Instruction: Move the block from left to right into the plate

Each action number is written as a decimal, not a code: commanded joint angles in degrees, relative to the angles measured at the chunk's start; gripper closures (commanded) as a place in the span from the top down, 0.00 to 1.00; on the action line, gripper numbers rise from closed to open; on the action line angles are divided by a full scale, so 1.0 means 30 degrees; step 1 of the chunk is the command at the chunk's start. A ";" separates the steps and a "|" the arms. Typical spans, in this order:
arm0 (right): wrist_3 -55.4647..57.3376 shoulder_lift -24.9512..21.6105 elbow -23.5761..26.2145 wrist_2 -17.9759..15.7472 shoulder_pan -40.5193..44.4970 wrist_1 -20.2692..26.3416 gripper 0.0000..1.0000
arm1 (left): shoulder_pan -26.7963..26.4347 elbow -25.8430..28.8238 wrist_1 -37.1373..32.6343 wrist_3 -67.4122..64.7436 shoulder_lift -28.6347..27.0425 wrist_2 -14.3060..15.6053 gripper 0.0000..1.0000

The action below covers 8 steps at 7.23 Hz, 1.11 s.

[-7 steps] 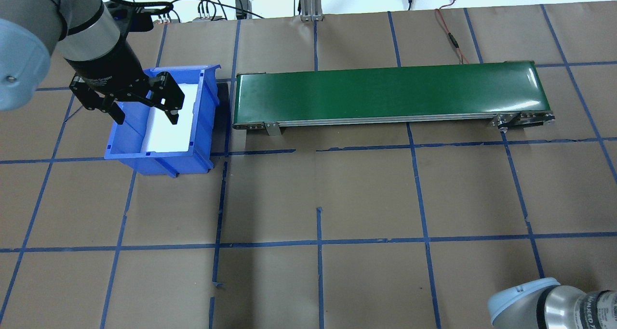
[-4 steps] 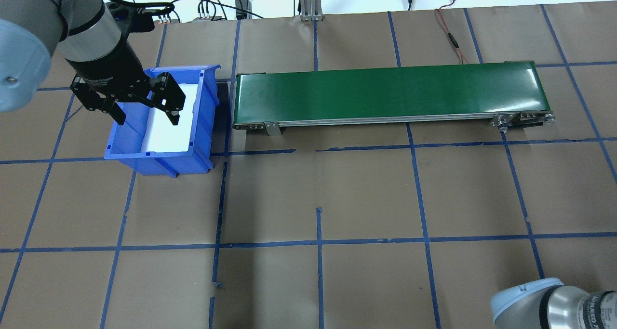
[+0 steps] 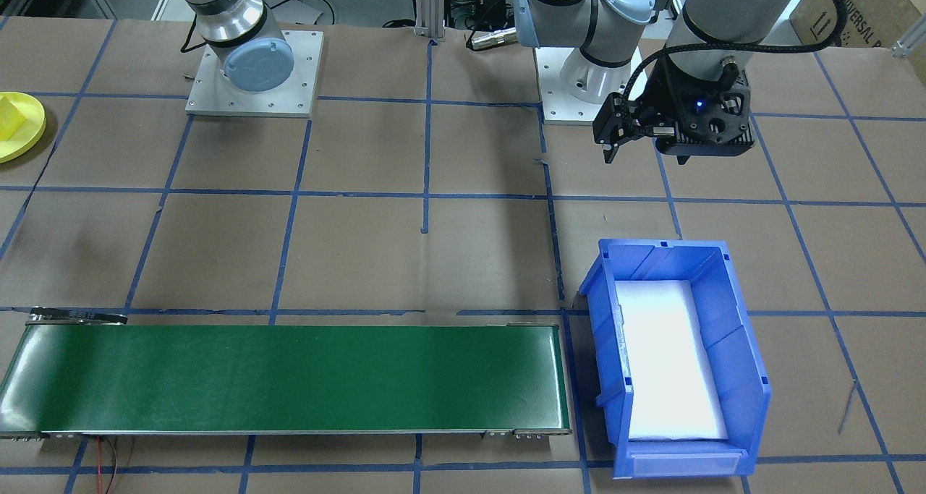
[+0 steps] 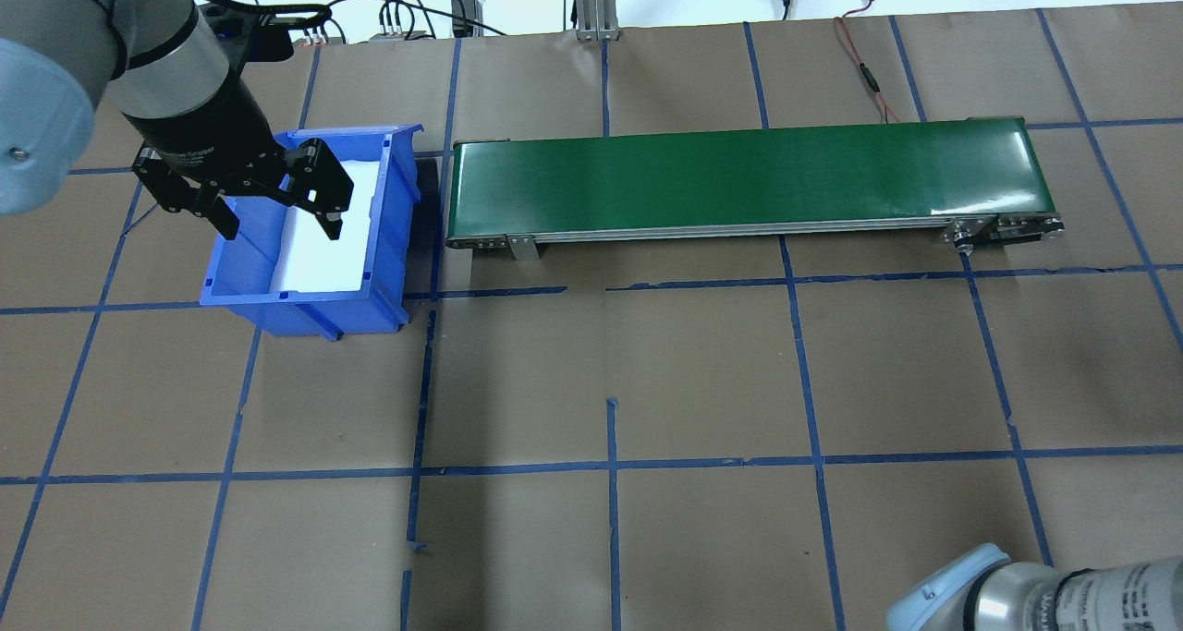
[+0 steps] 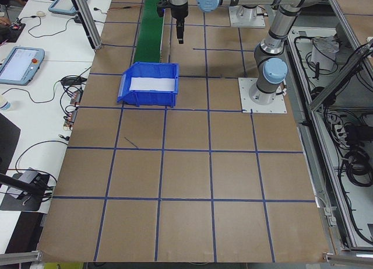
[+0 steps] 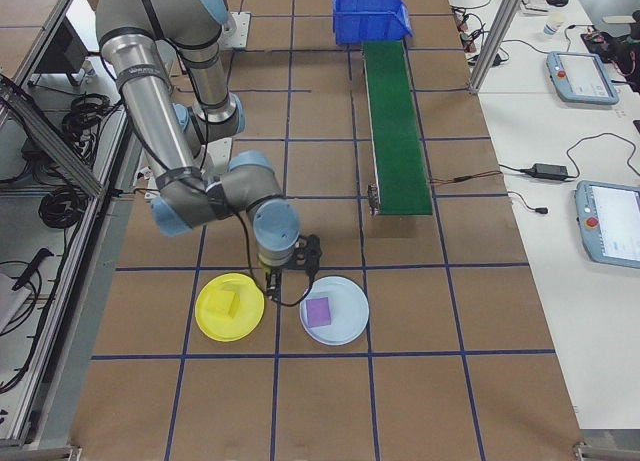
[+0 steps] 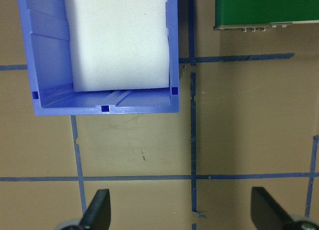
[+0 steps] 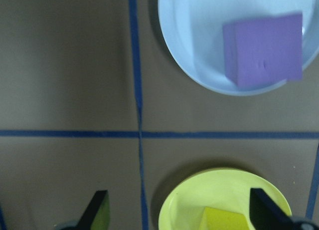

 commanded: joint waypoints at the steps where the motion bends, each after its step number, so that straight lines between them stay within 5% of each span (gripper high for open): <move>1: 0.6086 -0.0767 -0.2032 0.0616 0.5406 0.2647 0.97 | -0.0051 -0.0014 0.0031 0.0036 0.0000 0.0001 1.00; 4: 0.9681 -0.3039 -0.2040 0.0651 1.2235 0.2740 0.97 | -0.0109 -0.0043 -0.0027 0.0007 0.0059 0.0001 1.00; 5: 1.2622 -0.3517 -0.2038 0.0649 1.4373 0.3814 0.96 | 0.0123 -0.0043 0.0031 0.0152 0.0030 0.0030 1.00; 8: 1.8258 -0.4019 -0.2243 0.1058 1.8747 0.4031 0.96 | -0.0021 -0.0043 -0.0027 0.0124 0.0059 0.0001 1.00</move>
